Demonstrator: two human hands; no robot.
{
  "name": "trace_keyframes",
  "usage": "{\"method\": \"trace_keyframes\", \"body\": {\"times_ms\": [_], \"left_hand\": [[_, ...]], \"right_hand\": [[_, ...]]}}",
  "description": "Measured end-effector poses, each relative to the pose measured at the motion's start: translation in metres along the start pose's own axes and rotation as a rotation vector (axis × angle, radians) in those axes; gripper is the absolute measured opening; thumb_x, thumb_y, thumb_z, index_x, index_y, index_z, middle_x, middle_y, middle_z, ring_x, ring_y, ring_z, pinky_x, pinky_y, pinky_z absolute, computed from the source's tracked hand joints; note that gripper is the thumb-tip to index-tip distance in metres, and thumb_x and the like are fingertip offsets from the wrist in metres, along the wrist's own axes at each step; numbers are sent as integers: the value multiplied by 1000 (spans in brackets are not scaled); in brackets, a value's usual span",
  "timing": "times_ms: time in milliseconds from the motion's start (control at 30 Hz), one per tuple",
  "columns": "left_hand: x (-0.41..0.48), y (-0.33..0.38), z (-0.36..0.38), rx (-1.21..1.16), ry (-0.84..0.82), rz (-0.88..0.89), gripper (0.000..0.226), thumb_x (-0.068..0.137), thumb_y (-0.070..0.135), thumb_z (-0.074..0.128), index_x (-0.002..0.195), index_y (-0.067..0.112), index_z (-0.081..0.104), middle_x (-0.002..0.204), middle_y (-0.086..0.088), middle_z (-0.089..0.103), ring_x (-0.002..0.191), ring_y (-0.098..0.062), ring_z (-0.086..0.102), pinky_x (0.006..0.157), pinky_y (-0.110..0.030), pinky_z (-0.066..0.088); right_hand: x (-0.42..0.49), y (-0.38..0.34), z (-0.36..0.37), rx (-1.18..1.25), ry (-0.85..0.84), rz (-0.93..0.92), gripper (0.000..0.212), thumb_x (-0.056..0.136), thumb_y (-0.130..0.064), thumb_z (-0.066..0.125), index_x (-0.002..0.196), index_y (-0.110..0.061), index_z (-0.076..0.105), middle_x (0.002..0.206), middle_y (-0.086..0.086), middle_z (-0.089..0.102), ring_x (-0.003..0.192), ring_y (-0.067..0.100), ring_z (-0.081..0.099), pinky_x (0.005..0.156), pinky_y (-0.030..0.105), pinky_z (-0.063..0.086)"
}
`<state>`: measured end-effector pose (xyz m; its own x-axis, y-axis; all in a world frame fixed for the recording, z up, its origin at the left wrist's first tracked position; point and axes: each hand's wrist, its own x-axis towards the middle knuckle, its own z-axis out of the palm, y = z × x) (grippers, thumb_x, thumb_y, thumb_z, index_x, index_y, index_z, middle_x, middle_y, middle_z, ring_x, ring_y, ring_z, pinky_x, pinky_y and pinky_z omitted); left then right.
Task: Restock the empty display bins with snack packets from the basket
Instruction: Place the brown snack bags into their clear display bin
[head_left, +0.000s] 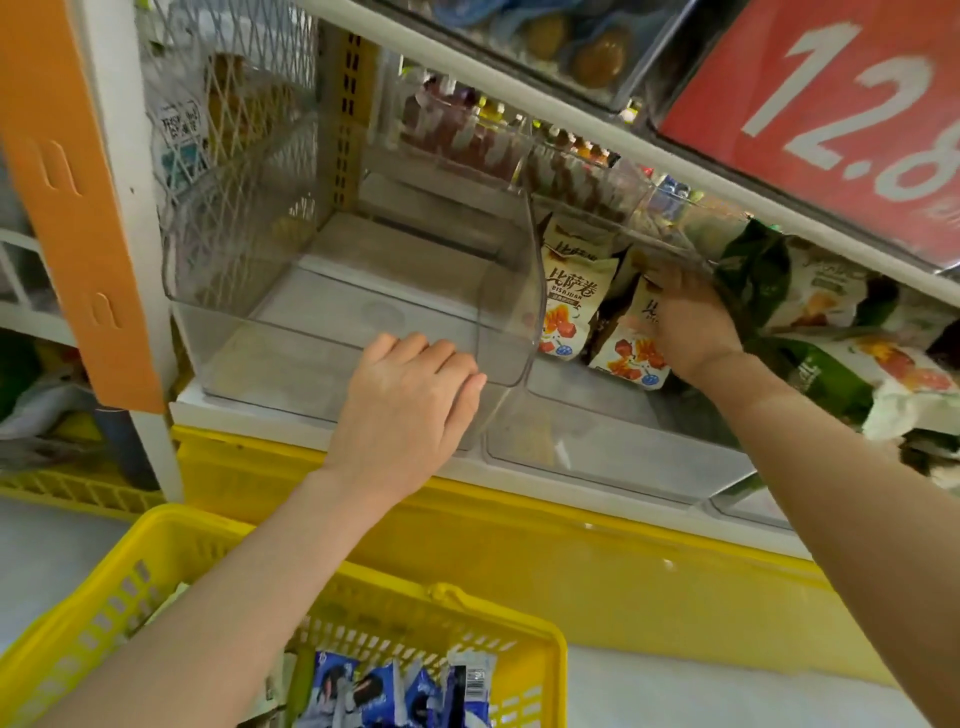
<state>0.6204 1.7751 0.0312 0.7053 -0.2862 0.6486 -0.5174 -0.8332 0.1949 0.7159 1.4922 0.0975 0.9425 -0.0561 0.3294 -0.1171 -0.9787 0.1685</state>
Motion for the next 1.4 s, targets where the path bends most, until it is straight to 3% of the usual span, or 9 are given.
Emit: {"method": "trace_keyframes", "body": {"times_ms": [100,233,333,400,500,733,1033,1200,1400], "left_hand": [[-3,3,-7,13,-70,-13,42,98,31,25,93,17,64,86,0,66,79,-17,56,75,-33,38],[-7,4,-19,-61,-218,-17,45,97,39,25,121,18,56,116,-1,62,108,-19,53,95,-35,34],[-17,2,-31,-62,-302,-9,48,98,41,25,139,20,39,140,0,45,131,-18,36,112,-33,18],[-28,2,-42,-78,-320,-1,48,99,40,28,143,21,32,148,1,33,138,-17,25,115,-31,11],[-55,-1,-63,-156,-285,-31,42,98,35,36,137,19,42,136,1,45,127,-17,39,106,-32,28],[-172,-47,-85,-136,-241,-338,25,95,21,47,118,15,57,109,-1,57,99,-21,53,82,-33,41],[-309,-131,-99,14,-529,-852,35,97,20,43,127,4,49,122,-19,54,111,-37,51,91,-43,39],[-355,-130,-96,-315,-670,-949,22,99,34,32,107,18,45,102,-8,63,95,-25,59,80,-34,46],[-359,-130,-89,-269,-536,-949,22,99,41,30,93,22,39,79,2,53,74,-18,52,62,-29,34]], "right_hand": [[-32,-13,-14,248,39,59,56,95,-44,42,141,-14,29,142,14,41,124,33,47,96,44,44],[-98,-28,-24,408,6,39,48,95,-50,35,136,-26,29,129,8,56,103,32,61,71,34,44],[-148,-38,-23,357,-77,-83,53,95,-48,34,141,-22,29,142,6,45,123,27,49,95,36,41],[-175,-44,-20,272,-71,-155,61,95,-45,36,147,-15,23,151,6,31,140,21,26,114,28,18],[-203,-57,-23,318,-47,-151,59,97,-42,34,147,-14,22,156,3,19,144,16,13,113,22,5],[-261,-128,-23,497,-69,-279,36,99,-33,38,128,-14,47,123,2,52,112,16,50,93,24,38],[-335,-270,35,621,-587,-319,40,102,-35,30,136,-16,36,136,2,44,119,16,48,96,30,43],[-374,-332,66,900,-1030,-86,63,100,-38,37,149,-7,12,156,7,18,141,22,25,115,35,24],[-370,-367,83,1086,-1079,181,62,97,-37,46,145,-5,23,148,5,35,136,23,35,108,29,30]]}}
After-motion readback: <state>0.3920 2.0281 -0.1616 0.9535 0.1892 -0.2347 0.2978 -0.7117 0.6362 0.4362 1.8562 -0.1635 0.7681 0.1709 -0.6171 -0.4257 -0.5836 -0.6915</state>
